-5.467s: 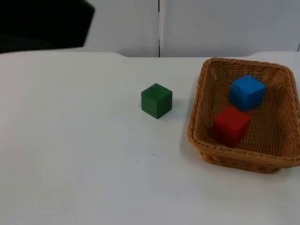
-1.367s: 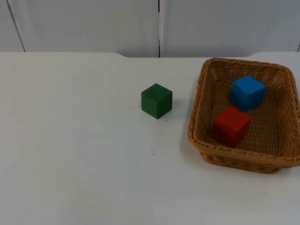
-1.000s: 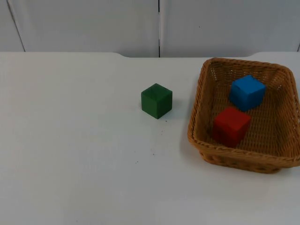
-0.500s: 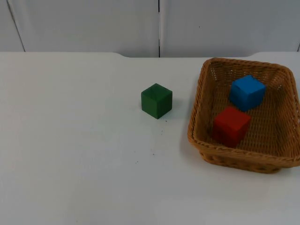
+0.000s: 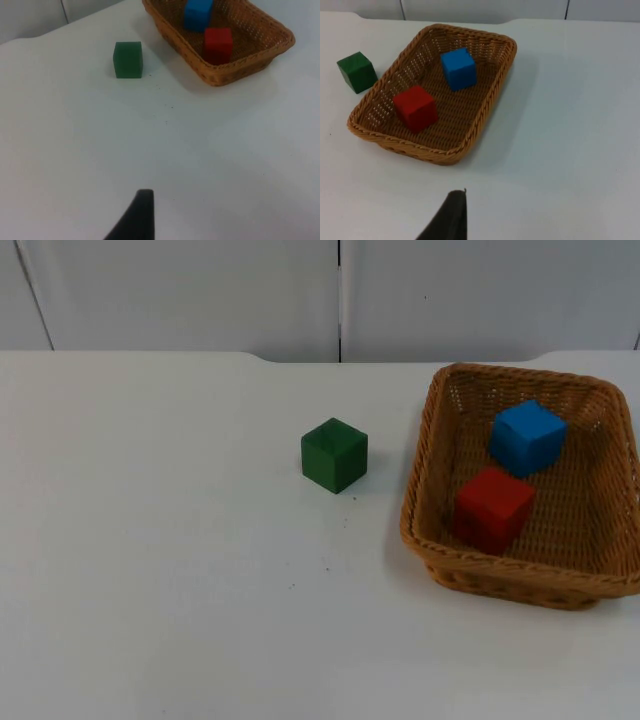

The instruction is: Pick up one cube with each hand and place exactly two cubes into the same basket, leaving the remaining cube outside.

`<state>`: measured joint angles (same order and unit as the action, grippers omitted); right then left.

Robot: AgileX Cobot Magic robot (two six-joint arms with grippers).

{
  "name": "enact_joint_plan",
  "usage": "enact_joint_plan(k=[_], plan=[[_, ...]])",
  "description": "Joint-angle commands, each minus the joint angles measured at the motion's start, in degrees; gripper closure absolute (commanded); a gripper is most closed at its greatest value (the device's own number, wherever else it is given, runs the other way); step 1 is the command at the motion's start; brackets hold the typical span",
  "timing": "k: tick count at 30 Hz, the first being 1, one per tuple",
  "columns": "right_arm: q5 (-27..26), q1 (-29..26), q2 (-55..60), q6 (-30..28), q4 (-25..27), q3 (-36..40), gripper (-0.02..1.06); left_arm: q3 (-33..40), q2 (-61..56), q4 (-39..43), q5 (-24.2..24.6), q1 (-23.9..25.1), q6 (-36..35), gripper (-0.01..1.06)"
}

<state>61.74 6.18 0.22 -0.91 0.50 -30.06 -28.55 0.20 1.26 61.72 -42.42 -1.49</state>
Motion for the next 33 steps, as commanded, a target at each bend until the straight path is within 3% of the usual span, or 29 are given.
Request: enact_joint_plan(k=[1,16,20,25,33], plan=[[-0.03,-0.42,-0.22,0.18,0.22,0.51,-0.01,0.27,-0.2,-0.32,-0.11,-0.07,-0.04,0.0],[-0.03,-0.42,-0.22,0.18,0.22,0.51,-0.01,0.27,-0.2,-0.32,-0.11,0.34,-0.04,0.0],[-0.03,-0.42,-0.22,0.18,0.22,0.51,-0.01,0.27,-0.2,-0.32,-0.11,3.15,-0.04,0.0],[-0.03,-0.42,-0.22,0.18,0.22,0.51,-0.01,0.27,-0.2,-0.32,-0.11,11.5,-0.04,0.0],[-0.03,-0.42,-0.22,0.18,0.22,0.51,-0.01,0.27,-0.2,-0.32,-0.11,18.62,-0.04,0.0]])
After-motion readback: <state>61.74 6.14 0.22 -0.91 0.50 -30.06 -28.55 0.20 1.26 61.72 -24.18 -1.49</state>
